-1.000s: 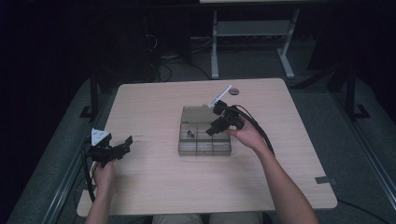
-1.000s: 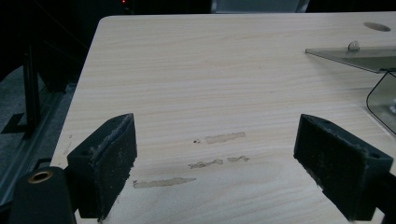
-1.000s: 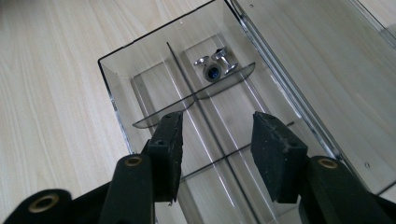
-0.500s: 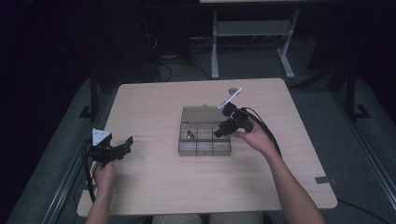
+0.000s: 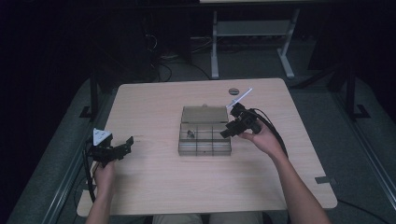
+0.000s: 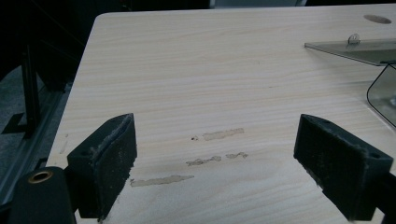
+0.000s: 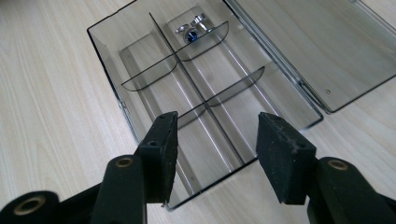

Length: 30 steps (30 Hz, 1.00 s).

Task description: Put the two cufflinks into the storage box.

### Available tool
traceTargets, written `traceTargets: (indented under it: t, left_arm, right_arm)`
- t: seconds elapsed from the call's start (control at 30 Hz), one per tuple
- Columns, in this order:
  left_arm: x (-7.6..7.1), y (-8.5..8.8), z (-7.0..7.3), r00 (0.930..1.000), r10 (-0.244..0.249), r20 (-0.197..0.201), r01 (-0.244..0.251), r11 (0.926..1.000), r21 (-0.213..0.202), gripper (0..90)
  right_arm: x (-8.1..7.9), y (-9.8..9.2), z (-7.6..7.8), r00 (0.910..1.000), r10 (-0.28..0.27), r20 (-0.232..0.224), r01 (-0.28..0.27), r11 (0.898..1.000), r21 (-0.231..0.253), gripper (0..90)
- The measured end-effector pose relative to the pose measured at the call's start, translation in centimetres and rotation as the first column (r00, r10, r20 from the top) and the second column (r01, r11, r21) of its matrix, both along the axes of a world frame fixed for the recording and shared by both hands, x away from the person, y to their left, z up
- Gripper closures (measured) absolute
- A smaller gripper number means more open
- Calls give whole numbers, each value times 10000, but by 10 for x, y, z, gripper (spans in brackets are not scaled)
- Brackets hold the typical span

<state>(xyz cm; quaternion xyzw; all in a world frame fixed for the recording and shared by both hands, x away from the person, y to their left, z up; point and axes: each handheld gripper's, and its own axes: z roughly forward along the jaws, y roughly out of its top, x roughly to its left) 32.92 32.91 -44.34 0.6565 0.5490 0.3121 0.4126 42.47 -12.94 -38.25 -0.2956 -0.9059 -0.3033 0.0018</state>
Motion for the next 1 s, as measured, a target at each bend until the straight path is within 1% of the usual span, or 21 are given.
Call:
traceTargets:
  t: [0.1, 0.2, 0.3, 0.47, 0.5, 0.6, 0.83, 0.9, 1.0]
  left_arm:
    - [0, 0, 0, 10000, 11, -46, -11, 10000, 15, 129]
    - [0, 0, 0, 10000, 12, -7, -12, 10000, -17, 129]
    - [0, -1, 0, 10000, -9, -33, 9, 10000, 12, 129]
    - [0, -1, -1, 10000, 2, -45, -2, 10000, 39, 129]
    - [0, -1, -1, 10000, 5, -40, -5, 10000, 41, 128]
    - [0, -1, -1, 10000, 12, -42, -12, 10000, 21, 128]
    - [0, -3, -1, 10000, -26, -23, 26, 10000, 40, 129]
    - [0, -3, -1, 10000, -28, -22, 28, 10000, 51, 129]
    - [0, -2, -1, 10000, -18, -42, 18, 10000, 74, 129]
  right_arm:
    - [-2, -4, 1, 9999, -87, 57, 86, 10000, 31, 469]
    - [-4, -9, 0, 9998, -210, 28, 210, 9998, 56, 469]
    - [-5, -14, 0, 9997, -233, 58, 232, 9997, 64, 468]
    - [-8, -23, -1, 9994, -349, -40, 350, 9994, 60, 461]
    - [-10, -26, 0, 9992, -403, 36, 403, 9991, 122, 462]
    - [-12, -31, 0, 9991, -422, 73, 421, 9989, 191, 461]
    - [-19, -45, -1, 9980, -629, -19, 629, 9977, 271, 455]
    - [-20, -50, -2, 9977, -667, -71, 668, 9975, 208, 452]
    - [-22, -56, 0, 9968, -795, -23, 795, 9965, 273, 453]
